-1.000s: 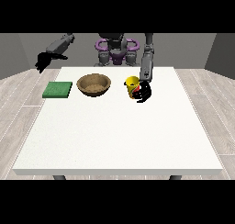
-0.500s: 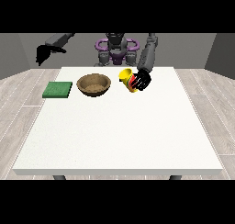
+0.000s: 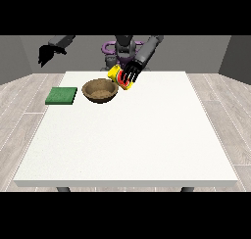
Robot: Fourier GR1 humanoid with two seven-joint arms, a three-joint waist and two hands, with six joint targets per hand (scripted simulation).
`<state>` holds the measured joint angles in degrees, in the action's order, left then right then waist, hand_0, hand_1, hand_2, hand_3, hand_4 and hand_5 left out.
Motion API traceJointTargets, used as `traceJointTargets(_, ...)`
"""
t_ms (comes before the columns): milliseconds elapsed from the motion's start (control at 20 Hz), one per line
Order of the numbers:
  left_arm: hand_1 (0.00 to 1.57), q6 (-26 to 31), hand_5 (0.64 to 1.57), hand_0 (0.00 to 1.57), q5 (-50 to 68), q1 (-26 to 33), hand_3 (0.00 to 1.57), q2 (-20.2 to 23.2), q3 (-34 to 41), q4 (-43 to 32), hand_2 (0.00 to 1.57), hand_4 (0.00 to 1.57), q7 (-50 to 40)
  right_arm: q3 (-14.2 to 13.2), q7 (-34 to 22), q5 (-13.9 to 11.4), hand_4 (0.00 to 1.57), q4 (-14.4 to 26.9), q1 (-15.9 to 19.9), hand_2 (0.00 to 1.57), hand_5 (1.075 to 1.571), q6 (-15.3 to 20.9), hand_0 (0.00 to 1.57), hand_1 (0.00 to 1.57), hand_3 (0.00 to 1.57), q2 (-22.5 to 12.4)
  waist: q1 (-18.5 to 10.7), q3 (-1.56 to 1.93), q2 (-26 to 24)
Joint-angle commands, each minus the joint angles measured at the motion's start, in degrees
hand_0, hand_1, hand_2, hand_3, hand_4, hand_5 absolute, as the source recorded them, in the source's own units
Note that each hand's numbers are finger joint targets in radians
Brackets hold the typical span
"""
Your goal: Pick the cup and pour the ball into the bowl, then pick the bowl and place it on the pad
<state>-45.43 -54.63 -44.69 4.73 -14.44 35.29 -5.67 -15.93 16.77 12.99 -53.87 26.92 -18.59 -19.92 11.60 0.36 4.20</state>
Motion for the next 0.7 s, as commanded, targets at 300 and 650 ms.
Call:
traceJointTargets(300, 0.55, 19.6, 1.571, 0.55, -17.6, -11.5, 1.57, -4.7, -17.4, -1.3, 1.57, 0.79, -22.8, -1.2, 2.1, -1.1, 0.73, 9.9, -1.2, 0.17, 1.539, -1.3, 0.0, 0.0, 0.28, -1.5, -2.9, -0.16, -7.1)
traceJointTargets(650, 0.21, 39.9, 1.341, 0.21, -22.6, -19.5, 1.57, -4.7, -28.5, 0.2, 1.57, 1.28, -19.0, -1.2, 3.9, -1.1, 0.74, 12.5, 1.4, 0.0, 1.533, -3.4, 0.0, 0.0, 0.23, -2.3, -1.8, -0.14, -5.7)
